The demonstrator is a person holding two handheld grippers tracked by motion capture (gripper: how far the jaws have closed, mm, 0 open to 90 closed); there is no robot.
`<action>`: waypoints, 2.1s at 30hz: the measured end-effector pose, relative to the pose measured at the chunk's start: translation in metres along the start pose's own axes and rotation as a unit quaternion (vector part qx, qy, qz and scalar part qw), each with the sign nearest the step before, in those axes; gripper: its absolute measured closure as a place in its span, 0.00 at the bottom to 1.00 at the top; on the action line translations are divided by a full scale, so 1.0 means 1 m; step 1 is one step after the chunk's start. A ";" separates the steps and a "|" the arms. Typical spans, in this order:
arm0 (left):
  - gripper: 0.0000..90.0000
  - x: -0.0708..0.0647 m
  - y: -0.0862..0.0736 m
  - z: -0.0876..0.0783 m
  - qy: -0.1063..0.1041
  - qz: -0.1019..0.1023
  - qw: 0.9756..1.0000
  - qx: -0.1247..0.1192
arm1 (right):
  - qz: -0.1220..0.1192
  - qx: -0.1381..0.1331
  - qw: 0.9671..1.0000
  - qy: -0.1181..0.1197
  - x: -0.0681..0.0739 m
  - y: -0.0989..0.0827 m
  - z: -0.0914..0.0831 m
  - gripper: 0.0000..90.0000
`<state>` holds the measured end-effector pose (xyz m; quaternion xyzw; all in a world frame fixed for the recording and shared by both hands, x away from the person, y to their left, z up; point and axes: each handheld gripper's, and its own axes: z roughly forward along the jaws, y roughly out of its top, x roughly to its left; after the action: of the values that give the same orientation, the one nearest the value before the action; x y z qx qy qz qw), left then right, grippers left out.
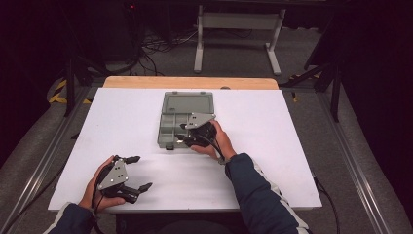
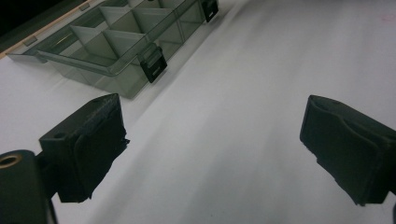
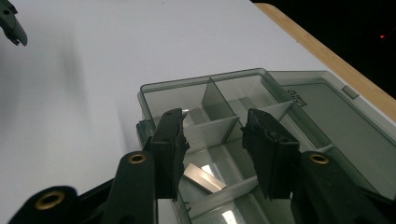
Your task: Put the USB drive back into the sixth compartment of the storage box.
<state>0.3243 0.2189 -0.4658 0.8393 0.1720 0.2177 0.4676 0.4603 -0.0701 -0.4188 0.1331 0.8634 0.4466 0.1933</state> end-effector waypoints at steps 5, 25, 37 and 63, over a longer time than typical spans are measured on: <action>0.11 0.000 0.000 0.000 0.005 0.000 1.000 0.000 | 0.000 -0.010 1.000 -0.015 0.003 -0.003 -0.006 0.64; 0.21 0.001 0.000 0.000 0.013 -0.005 1.000 -0.006 | -0.006 -0.038 0.998 -0.059 0.014 -0.021 -0.049 0.58; 0.22 0.001 0.001 0.000 0.013 -0.002 1.000 -0.003 | -0.015 -0.054 0.996 -0.069 0.021 -0.027 -0.074 0.51; 0.29 0.000 0.002 0.001 0.013 0.004 1.000 0.003 | -0.021 -0.034 0.996 -0.082 0.045 -0.054 -0.098 0.34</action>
<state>0.3252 0.2177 -0.4643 0.8385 0.1752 0.2295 0.4621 0.3727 -0.1533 -0.4210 0.1444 0.8315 0.4590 0.2775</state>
